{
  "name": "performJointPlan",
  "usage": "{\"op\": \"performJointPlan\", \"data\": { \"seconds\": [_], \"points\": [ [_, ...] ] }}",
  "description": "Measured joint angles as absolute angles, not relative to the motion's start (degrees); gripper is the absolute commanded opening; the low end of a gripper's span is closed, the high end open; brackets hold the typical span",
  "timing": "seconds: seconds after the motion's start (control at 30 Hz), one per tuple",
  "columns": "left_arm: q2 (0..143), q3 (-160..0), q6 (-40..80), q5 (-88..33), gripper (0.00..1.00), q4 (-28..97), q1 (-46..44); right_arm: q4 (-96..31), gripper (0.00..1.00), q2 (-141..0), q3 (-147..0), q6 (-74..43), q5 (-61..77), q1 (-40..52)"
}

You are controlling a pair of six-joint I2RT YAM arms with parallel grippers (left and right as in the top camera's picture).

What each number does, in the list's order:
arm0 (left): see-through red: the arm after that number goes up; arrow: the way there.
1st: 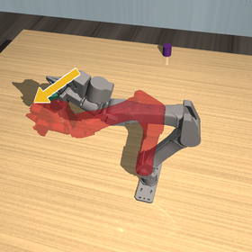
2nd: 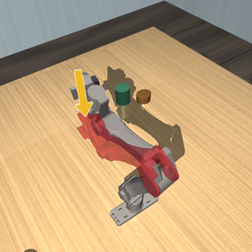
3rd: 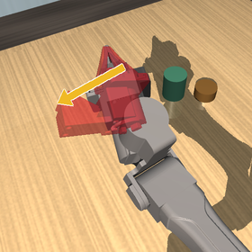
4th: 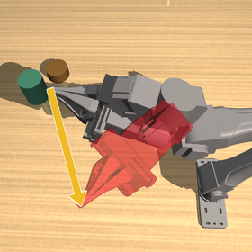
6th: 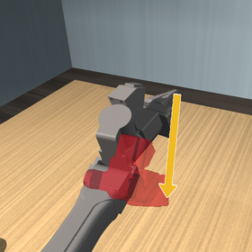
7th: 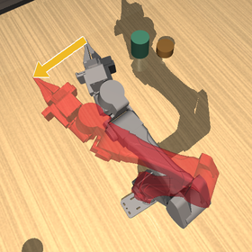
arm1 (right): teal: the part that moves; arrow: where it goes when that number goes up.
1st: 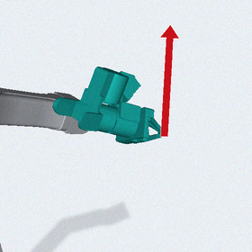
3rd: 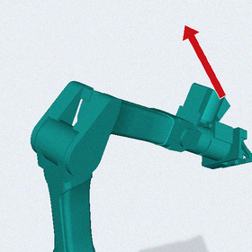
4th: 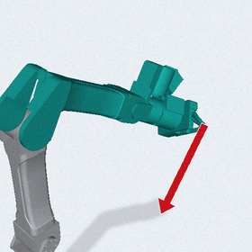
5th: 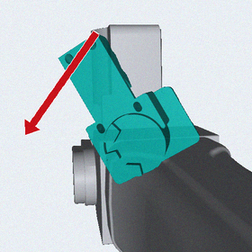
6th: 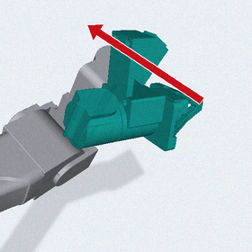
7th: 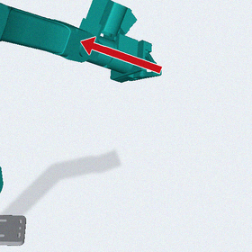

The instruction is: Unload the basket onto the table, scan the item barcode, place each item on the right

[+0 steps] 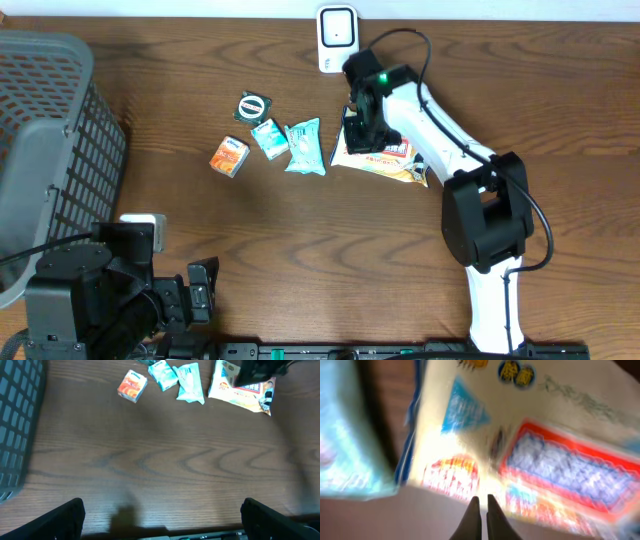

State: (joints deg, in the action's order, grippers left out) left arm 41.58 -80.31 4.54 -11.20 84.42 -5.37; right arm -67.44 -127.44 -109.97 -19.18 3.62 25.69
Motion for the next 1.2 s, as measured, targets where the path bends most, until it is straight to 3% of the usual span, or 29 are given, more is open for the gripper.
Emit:
{"op": "performJointPlan", "data": {
  "seconds": [0.27, 0.6, 0.8, 1.0, 1.2],
  "points": [
    [41.6, -80.3, 4.6, -11.2, 0.98, 84.4, -5.4, -82.6, 0.01, -127.3, -114.8, -18.6, -4.1, 25.6],
    [41.6, -80.3, 4.6, -11.2, 0.97, 84.4, -5.4, -69.8, 0.01, -127.3, -97.7, -18.6, -10.3, 21.5],
    [41.6, -80.3, 4.5, -11.2, 0.98, 84.4, -5.4, -70.4, 0.01, -127.4, -94.3, -18.6, -11.0, 15.7],
    [41.6, -80.3, 4.6, -11.2, 0.98, 84.4, -5.4, -80.2, 0.01, -127.4, -102.2, -18.3, -10.2, 9.3],
    [41.6, -80.3, 4.6, -11.2, 0.97, 84.4, -5.4, -80.5, 0.01, -127.4, -111.5, -13.3, -1.5, 8.7]
  ]
}}
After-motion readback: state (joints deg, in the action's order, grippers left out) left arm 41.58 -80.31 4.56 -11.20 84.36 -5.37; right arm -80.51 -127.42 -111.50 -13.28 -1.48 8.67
